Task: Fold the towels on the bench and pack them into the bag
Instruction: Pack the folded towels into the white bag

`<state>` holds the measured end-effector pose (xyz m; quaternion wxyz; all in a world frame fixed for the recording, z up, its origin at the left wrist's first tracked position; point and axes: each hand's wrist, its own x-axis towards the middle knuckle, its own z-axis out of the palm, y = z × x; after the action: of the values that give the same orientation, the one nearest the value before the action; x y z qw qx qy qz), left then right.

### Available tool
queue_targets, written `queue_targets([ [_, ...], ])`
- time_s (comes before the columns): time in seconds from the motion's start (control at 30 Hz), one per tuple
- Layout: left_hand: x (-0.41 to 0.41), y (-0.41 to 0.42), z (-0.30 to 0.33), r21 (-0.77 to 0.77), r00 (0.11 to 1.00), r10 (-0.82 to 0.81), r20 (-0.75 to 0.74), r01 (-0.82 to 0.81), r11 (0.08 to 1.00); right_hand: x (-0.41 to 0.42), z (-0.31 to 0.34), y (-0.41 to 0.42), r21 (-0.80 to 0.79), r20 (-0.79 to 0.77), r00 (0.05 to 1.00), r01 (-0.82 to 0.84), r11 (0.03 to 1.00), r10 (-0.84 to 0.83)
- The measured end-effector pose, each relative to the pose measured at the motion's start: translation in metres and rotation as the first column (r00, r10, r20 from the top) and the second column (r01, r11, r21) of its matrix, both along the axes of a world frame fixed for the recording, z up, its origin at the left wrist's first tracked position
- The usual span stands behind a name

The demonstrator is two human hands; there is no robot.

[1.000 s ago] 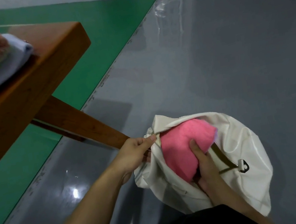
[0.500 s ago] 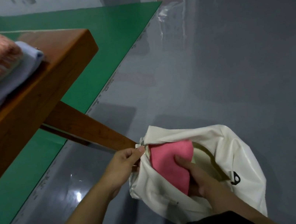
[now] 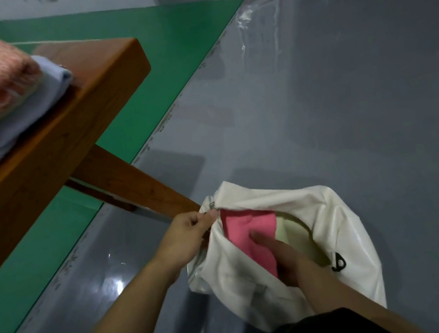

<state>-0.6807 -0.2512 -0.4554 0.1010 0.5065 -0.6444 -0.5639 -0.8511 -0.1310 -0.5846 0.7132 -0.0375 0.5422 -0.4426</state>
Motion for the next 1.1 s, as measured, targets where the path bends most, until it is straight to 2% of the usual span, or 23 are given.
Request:
queue_targets([
  [0.1,0.008,0.003,-0.006,0.014,0.999,0.036,0.025,-0.036,0.999,0.004,-0.002,-0.012,-0.057,-0.262,0.965,-0.029,0.998,0.013],
  [0.2,0.01,0.006,-0.008,0.006,1.0,0.02,0.021,-0.02,1.0,0.006,0.008,-0.023,-0.052,-0.562,0.824,-0.124,0.991,0.074],
  [0.27,0.008,0.008,-0.009,-0.011,0.999,0.031,0.024,-0.031,0.999,0.007,0.014,-0.022,-0.003,-0.654,0.755,-0.059,0.998,0.043],
  [0.33,0.005,0.01,-0.009,-0.056,0.997,0.063,0.046,-0.06,0.997,0.013,0.011,-0.013,0.029,-0.796,0.604,-0.03,0.999,0.041],
  [0.4,0.001,0.012,-0.009,-0.103,0.994,0.073,0.078,-0.065,0.993,0.027,0.008,-0.002,0.081,-0.943,0.304,-0.193,0.978,0.138],
  [0.43,0.0,0.013,-0.011,-0.119,0.993,0.069,0.095,-0.058,0.991,0.034,0.001,0.0,0.133,-0.966,0.176,-0.292,0.947,0.19],
  [0.47,0.0,0.014,-0.013,-0.134,0.991,0.063,0.115,-0.047,0.99,0.037,-0.005,0.0,0.204,-0.957,0.117,-0.375,0.904,0.265],
  [0.57,0.0,0.015,-0.016,-0.175,0.985,0.077,0.156,-0.049,0.983,0.025,-0.008,-0.005,0.341,-0.903,0.065,-0.492,0.801,0.424],
  [0.63,0.001,0.015,-0.016,-0.179,0.979,0.092,0.181,-0.059,0.982,0.011,-0.003,-0.002,0.293,-0.939,0.007,-0.499,0.815,0.342],
  [0.67,0.002,0.015,-0.014,-0.176,0.975,0.087,0.206,-0.05,0.983,0.004,0.004,0.003,0.249,-0.956,0.015,-0.496,0.832,0.294],
  [0.77,0.004,0.019,-0.008,-0.184,0.958,0.053,0.282,0.0,0.983,-0.009,0.035,0.027,0.11,-0.976,0.117,-0.453,0.885,0.181],
  [0.8,0.004,0.021,-0.004,-0.203,0.949,0.05,0.312,0.016,0.979,-0.011,0.048,0.036,0.096,-0.981,0.107,-0.446,0.89,0.16],
  [0.9,0.006,0.025,0.017,-0.329,0.922,0.063,0.382,0.072,0.941,-0.017,0.097,0.048,0.054,-0.996,0.036,-0.415,0.908,0.076],
  [1.0,0.005,0.028,0.055,-0.465,0.929,0.077,0.361,0.108,0.879,-0.019,0.15,0.034,-0.011,-0.991,-0.113,-0.489,0.872,-0.076],
  [1.1,0.009,0.033,0.109,-0.621,0.939,0.078,0.335,0.158,0.768,-0.014,0.198,0.007,-0.023,-0.953,-0.239,-0.558,0.83,-0.187],
])
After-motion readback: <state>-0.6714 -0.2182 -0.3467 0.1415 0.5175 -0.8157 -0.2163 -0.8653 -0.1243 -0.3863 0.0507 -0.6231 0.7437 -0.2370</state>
